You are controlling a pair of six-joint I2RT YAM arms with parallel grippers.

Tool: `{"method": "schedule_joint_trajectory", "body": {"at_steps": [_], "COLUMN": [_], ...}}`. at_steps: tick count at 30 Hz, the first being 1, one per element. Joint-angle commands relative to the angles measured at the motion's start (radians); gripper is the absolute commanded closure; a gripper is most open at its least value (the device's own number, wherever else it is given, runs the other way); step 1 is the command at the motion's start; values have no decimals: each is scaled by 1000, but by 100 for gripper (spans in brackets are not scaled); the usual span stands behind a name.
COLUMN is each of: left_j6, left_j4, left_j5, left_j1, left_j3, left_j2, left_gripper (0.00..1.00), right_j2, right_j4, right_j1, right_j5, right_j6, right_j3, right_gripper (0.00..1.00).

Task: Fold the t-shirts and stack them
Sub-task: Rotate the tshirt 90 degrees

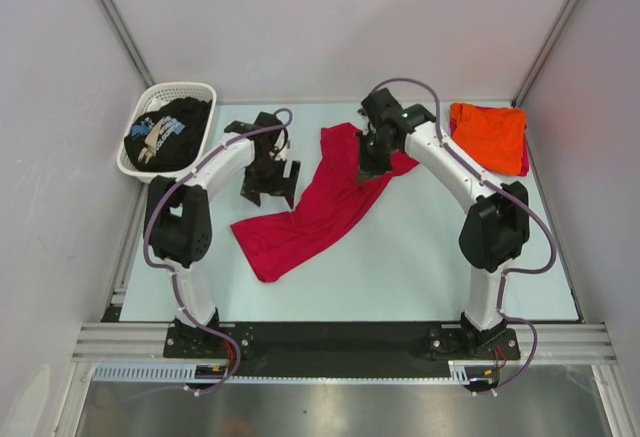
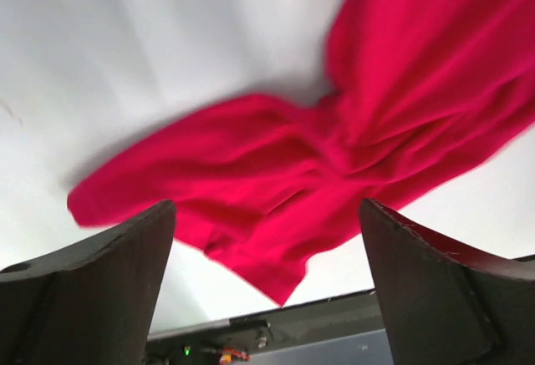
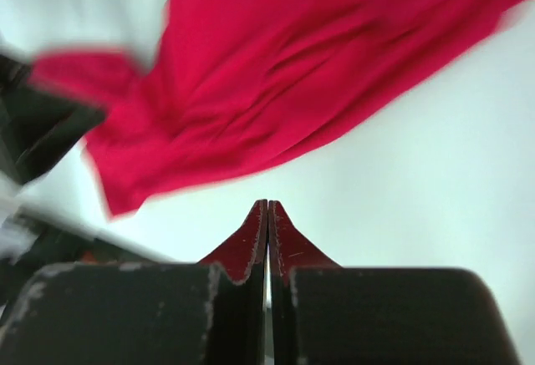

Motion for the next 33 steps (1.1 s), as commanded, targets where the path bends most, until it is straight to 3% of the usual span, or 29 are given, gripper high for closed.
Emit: {"method": "schedule_joint_trajectory", "body": {"at_steps": [1,5,8,10,13,14,19,24,33], "left_j6": [14,22,25,31,28,25,37,39,22], "left_j4": [-32,11,18,17,8,6,-8,-12,2], "left_j5": [-56,-26,-6,-3,-1,3,28,34,49], "left_j1": [45,73,73,73,73,73,62,45,27], "left_j3": [-140,-229,-216,-193,-122,-90,-18,25,-90], "left_j2": [-83,-109,-92,-68,-46,-43,17,63,31], "left_gripper": [0,0,2,10,84,100,100,100,100], "right_j2": [10,-32,-36,3,57,66,187,310,378], "right_j4": [26,169,281,246,221,237,286,174,42], "right_j1": [41,45,59,76,96,108,160,217,219], "right_j5": [-327,-481,-516,-497,-453,-451,-509,-552,-549], "right_j6": [85,158,203,191,169,174,206,149,69], "right_j3": [-155,-351,-385,-337,-238,-227,-133,-10,53], "right_gripper": [95,89,91,96,100,100,100,100,100]}}
